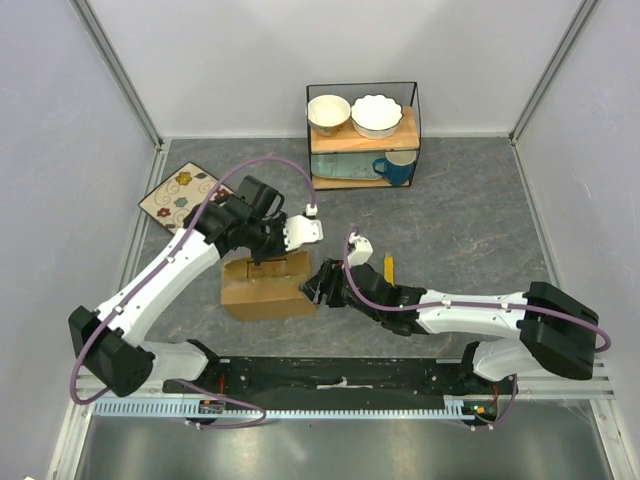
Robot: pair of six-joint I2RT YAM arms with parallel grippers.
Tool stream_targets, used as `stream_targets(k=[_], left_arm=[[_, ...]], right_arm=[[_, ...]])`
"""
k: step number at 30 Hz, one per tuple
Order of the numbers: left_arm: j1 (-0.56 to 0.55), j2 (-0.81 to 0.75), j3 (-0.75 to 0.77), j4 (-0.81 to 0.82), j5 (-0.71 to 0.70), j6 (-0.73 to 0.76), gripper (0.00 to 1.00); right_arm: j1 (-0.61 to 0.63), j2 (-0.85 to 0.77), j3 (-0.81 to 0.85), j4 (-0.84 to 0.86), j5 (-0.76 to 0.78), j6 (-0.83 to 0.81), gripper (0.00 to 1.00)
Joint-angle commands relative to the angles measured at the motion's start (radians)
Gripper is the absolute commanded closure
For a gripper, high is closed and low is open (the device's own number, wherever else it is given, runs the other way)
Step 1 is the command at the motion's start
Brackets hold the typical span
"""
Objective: Unpack the express box
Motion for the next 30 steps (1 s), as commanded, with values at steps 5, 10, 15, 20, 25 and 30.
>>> stream_targets(k=[5,10,15,20,25,30], left_arm=[[0.102,0.119,0.274,-0.250,0.235,0.093,0.98],[0.102,0.118,0.261,-0.314,0.304,0.096,0.98],[0.101,0.107,0.186,-0.345,0.364,0.090,0.98],[0.101,0.118,0.170,-0.338,0.379,0.064,0.98],[0.102,0.147,0.202,-0.362,0.405,0.060,0.98],[0.101,0.165,0.208,-0.376,0.417,0.070,0.98]], right_arm=[[0.033,-0.102,-0.002,-0.214,0.025,-0.180,0.34],[0.094,-0.140,0.041,-0.231,0.086,-0.321,0.33],[0.169,-0.220,0.104,-0.211,0.198,-0.476,0.31],[0.248,-0.299,0.070,0.026,0.210,-0.704,0.29],[0.335,-0.201,0.101,0.123,0.154,-0.867,0.28],[0.341,-0.133,0.100,0.159,-0.010,-0.890,0.26]])
